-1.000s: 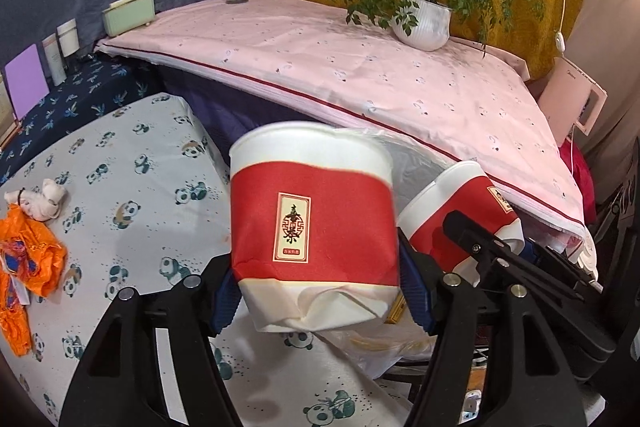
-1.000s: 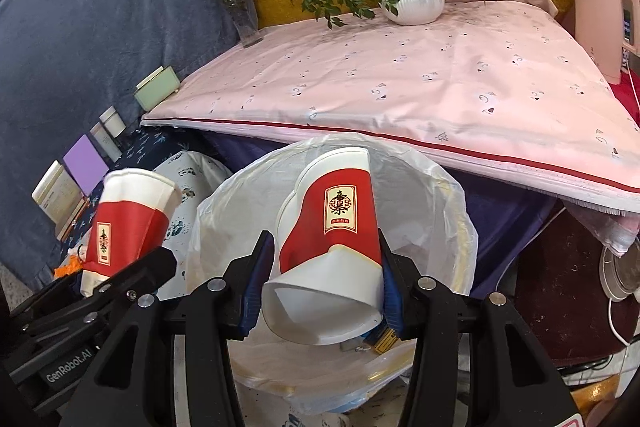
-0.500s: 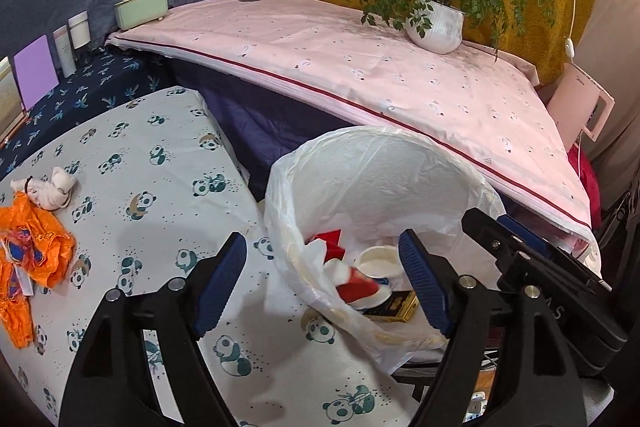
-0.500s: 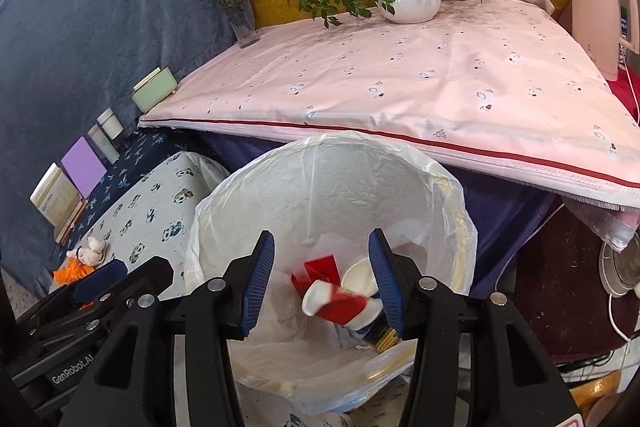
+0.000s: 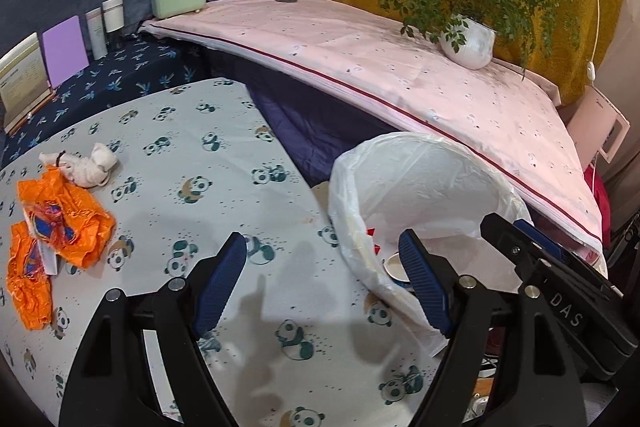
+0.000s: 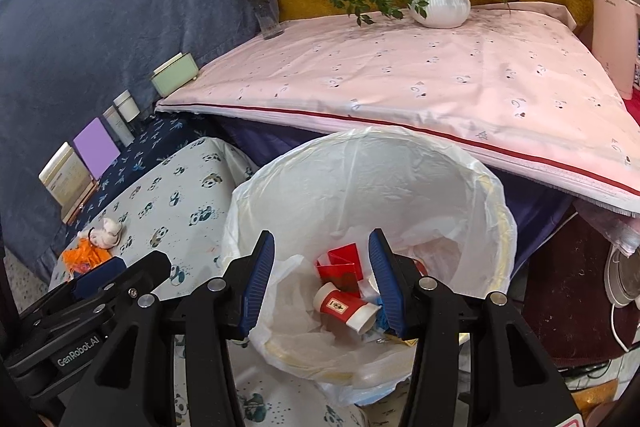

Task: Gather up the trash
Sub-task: 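Move both open tools back over the table toward the orange bags, then grasp the orange patterned bag with the left tool while the right tool grasps the orange printed bag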

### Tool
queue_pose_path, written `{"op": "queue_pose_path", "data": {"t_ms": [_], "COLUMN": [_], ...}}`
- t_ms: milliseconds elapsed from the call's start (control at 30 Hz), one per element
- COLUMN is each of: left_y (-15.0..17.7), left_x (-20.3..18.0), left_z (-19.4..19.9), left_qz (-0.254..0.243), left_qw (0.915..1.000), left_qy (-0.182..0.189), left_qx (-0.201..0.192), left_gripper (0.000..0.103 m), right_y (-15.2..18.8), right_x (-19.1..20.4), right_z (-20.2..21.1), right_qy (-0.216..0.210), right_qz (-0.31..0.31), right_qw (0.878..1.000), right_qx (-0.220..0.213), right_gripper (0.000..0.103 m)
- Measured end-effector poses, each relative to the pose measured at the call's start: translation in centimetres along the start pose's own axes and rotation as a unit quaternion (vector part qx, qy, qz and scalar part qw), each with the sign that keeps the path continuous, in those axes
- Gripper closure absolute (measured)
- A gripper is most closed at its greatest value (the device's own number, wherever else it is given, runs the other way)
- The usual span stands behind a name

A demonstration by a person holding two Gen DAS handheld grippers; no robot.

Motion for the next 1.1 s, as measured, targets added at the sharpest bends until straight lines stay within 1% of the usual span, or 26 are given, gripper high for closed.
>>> {"op": "queue_pose_path", "data": {"t_ms": [267,567,900,1100], "left_y": [0.3,0.9,2.4,3.5], "left_x": [3.2,7.8,14.5,18.7], "left_z": [0.9,2.2,3.8,5.0], "left_qz": [0.022,0.05,0.093,0.126], "left_qw": [0.9996,0.9972,0.9895,0.9832], "left_qy": [-0.019,-0.055,-0.11,-0.132], "left_qx": [-0.005,-0.011,-0.009,-0.009], "left_gripper": [0.028,0.028,0.028,0.028], "right_y": [0.4,1.5,3.0,4.0], "right_x": [2.6,6.4,11.8,15.7], "right_z": [0.0,-0.5,-1.3,-1.7], "right_qy": [-0.01,-0.024,-0.047,-0.062], "right_qz": [0.018,0.05,0.091,0.126], "right_qw": [1.0,0.998,0.994,0.989], "right_qx": [0.005,0.016,0.031,0.039], "right_gripper": [0.055,0.055,0.055,0.055]}}
Point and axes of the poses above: each gripper's, at about its wrist camera, not at the fingertips, and z roughly against the way its jaws point, x to its left, y to its underside, the point moved 4 cm from there along -z, roughly the way its jaws point, and after that the axes turned 6 degrees about z, right-handed, at the moved point
